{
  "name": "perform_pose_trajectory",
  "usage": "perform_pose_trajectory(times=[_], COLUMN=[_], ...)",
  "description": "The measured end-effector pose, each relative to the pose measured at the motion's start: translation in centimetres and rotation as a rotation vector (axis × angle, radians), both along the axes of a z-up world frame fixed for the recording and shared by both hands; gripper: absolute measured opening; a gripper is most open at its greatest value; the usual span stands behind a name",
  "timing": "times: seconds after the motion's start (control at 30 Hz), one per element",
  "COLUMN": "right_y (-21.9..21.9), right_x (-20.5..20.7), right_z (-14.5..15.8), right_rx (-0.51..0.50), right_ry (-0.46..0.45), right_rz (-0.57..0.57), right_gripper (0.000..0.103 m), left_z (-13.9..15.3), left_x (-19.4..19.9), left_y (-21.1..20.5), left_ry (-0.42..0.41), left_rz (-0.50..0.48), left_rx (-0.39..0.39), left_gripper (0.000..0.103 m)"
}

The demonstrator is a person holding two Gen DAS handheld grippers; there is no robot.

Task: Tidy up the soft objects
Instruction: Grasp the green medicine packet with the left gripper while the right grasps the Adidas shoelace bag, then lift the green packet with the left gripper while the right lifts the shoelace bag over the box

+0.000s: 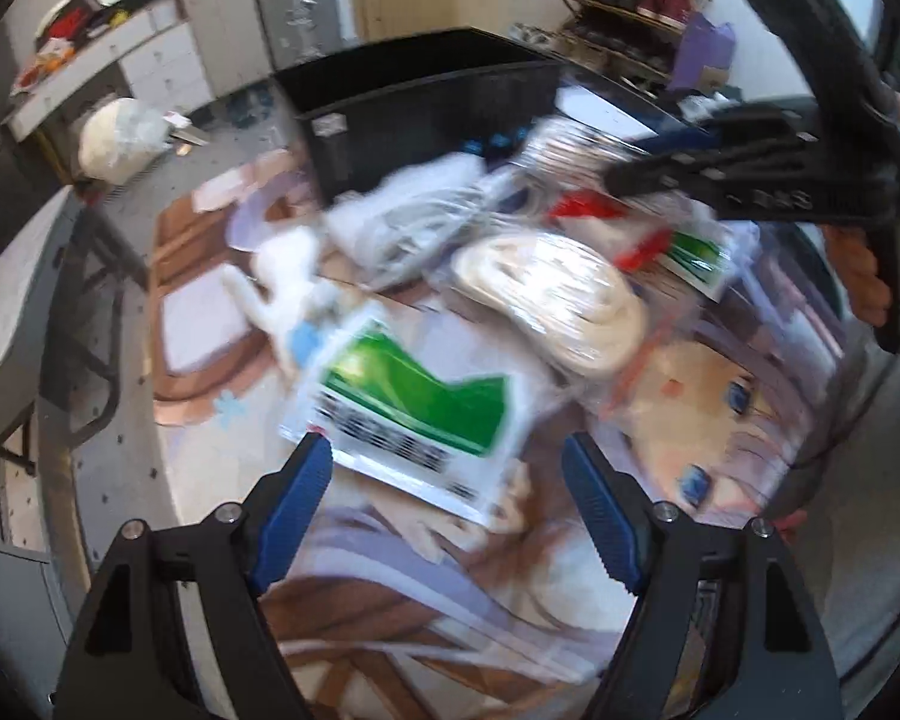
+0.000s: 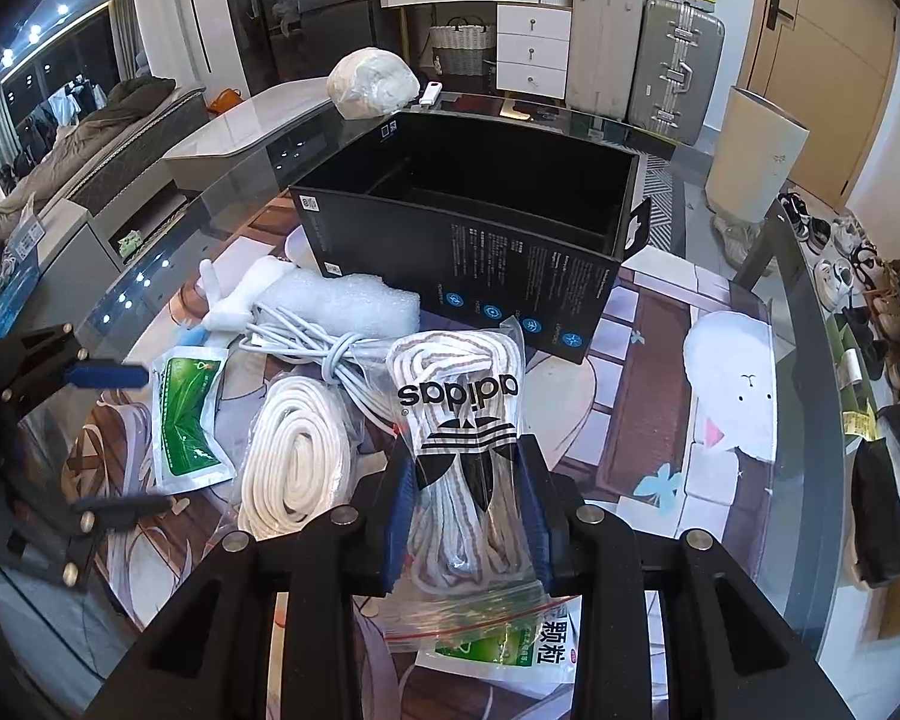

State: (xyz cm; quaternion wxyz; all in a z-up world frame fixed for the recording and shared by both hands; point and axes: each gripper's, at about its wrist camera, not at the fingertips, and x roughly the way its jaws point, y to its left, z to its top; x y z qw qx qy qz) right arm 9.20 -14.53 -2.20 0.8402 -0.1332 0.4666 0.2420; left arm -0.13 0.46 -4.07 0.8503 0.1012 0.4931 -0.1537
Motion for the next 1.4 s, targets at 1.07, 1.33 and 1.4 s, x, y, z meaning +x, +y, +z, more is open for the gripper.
perform_pose_trajectory(times=[1.07, 1.33, 1.4], right_y=[1.6, 1.5, 1.5], right_x=[-1.4, -1.7, -1.9], right_z=[-0.4, 0.3, 0.8], right_rx=[-0.025, 0.018, 0.035], right_ry=[0.016, 0.0, -0.015], right_rz=[0.058, 0.062, 0.063], right_gripper=[0.036, 0.03, 0.03], left_z=[-0.4, 2.0, 2.7], left_x=[5.3, 3.5, 3.2], left_y=[-1.1, -0.7, -0.5], left_ry=[0.08, -0.013, -0.046], left_rz=[0.025, 0.011, 0.018], left_rx=[-0.046, -0.06, -0.068], left_gripper=[0.028, 0.023, 0.023])
